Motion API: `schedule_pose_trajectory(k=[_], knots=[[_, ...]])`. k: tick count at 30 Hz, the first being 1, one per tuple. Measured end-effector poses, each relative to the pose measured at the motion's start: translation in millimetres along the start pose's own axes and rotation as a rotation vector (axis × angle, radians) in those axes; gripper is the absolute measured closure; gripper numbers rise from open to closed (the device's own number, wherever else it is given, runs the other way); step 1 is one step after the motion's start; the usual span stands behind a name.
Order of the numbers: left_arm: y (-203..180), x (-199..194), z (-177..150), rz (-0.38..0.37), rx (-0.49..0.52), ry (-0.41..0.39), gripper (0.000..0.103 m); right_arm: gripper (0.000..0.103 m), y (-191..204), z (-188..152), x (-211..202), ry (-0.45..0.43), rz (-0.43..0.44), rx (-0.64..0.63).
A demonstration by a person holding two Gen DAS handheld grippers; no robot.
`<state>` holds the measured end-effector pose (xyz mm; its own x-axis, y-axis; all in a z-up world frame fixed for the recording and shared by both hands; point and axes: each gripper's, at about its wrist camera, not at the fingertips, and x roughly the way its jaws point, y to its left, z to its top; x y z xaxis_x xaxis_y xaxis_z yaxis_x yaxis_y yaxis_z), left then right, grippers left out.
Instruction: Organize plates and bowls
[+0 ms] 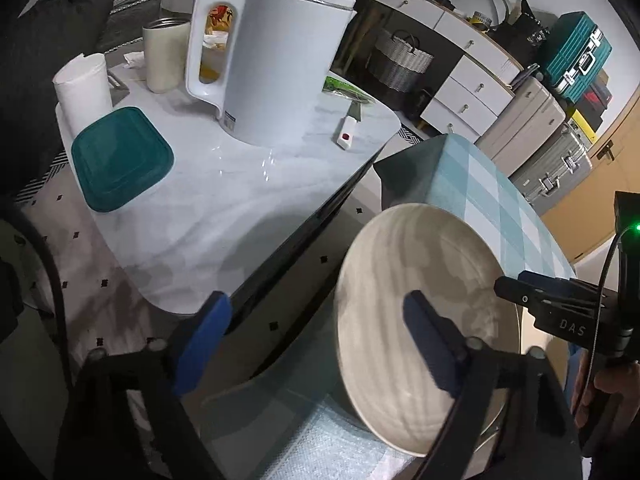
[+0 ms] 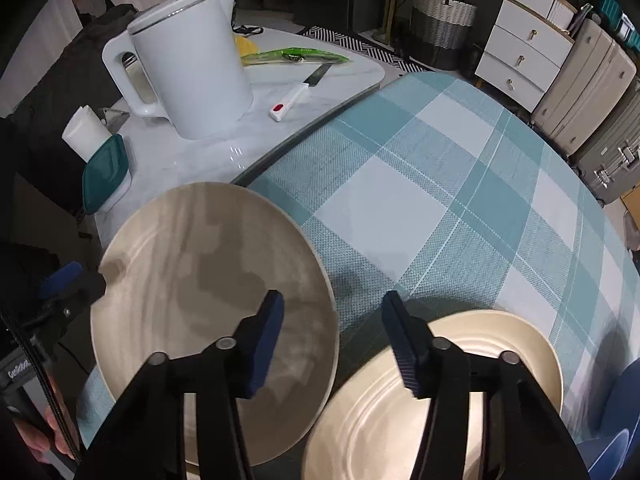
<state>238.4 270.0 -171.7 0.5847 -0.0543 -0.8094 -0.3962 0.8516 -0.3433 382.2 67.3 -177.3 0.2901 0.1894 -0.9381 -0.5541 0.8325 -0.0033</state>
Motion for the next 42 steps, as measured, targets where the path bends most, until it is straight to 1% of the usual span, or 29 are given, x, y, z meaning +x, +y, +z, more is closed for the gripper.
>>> schedule_pose_trajectory(k=[3, 5, 7, 8, 9, 10, 11, 12, 14, 15, 16, 18, 20, 22, 28, 31, 35, 36, 39, 42], knots=[[0, 4, 0, -0.011, -0.003, 0.025, 0.019, 0.055, 0, -1, 2, 0.004, 0.023, 0.01], [1, 6, -1, -0.025, -0.017, 0.045, 0.022, 0.056, 1, -3, 5, 0.008, 0.027, 0.011], [2, 7, -1, -0.038, -0.021, 0.049, 0.022, 0.06, 3, -4, 9, 0.017, 0.029, 0.007], [2, 7, -1, -0.038, -0.019, 0.049, 0.023, 0.065, 4, -4, 11, 0.02, 0.036, 0.003], [1, 7, -1, -0.034, -0.011, 0.049, 0.028, 0.066, 5, -5, 13, 0.024, 0.027, 0.0], [0, 9, -1, -0.024, 0.0, 0.058, 0.037, 0.067, 6, -5, 14, 0.026, 0.025, -0.004], [-1, 10, -1, -0.017, 0.007, 0.068, 0.039, 0.07, 7, -5, 15, 0.025, 0.027, -0.006], [-1, 11, -1, -0.015, 0.008, 0.072, 0.044, 0.073, 7, -5, 15, 0.023, 0.022, -0.003], [2, 12, -2, -0.022, -0.001, 0.076, 0.048, 0.075, 6, -5, 15, 0.02, 0.022, 0.006], [3, 12, -2, -0.024, -0.009, 0.079, 0.055, 0.078, 6, -5, 15, 0.023, 0.019, 0.006], [4, 12, -2, -0.032, -0.013, 0.084, 0.066, 0.08, 6, -6, 15, 0.025, 0.016, 0.004], [5, 13, -1, -0.036, -0.013, 0.094, 0.071, 0.084, 7, -7, 13, 0.022, 0.01, -0.006], [5, 13, -2, -0.045, -0.013, 0.101, 0.074, 0.087, 7, -8, 12, 0.018, -0.002, -0.011], [5, 14, -2, -0.051, -0.015, 0.11, 0.081, 0.088, 6, -9, 11, 0.015, -0.003, -0.008], [2, 11, -1, -0.053, -0.013, 0.119, 0.089, 0.088, 7, -9, 9, 0.023, -0.011, 0.002], [0, 8, 0, -0.061, 0.0, 0.123, 0.093, 0.091, 10, -9, 4, 0.016, 0.008, 0.0], [1, 7, 1, -0.055, -0.001, 0.127, 0.094, 0.093, 12, -8, 4, 0.029, -0.006, -0.001], [3, 8, 1, -0.053, 0.0, 0.129, 0.097, 0.094, 12, -8, 4, 0.03, -0.01, 0.001], [5, 7, 1, -0.062, -0.007, 0.136, 0.1, 0.094, 10, -10, 3, 0.032, -0.002, 0.014], [4, 7, 1, -0.063, 0.001, 0.138, 0.101, 0.094, 9, -10, 3, 0.033, -0.004, 0.019]])
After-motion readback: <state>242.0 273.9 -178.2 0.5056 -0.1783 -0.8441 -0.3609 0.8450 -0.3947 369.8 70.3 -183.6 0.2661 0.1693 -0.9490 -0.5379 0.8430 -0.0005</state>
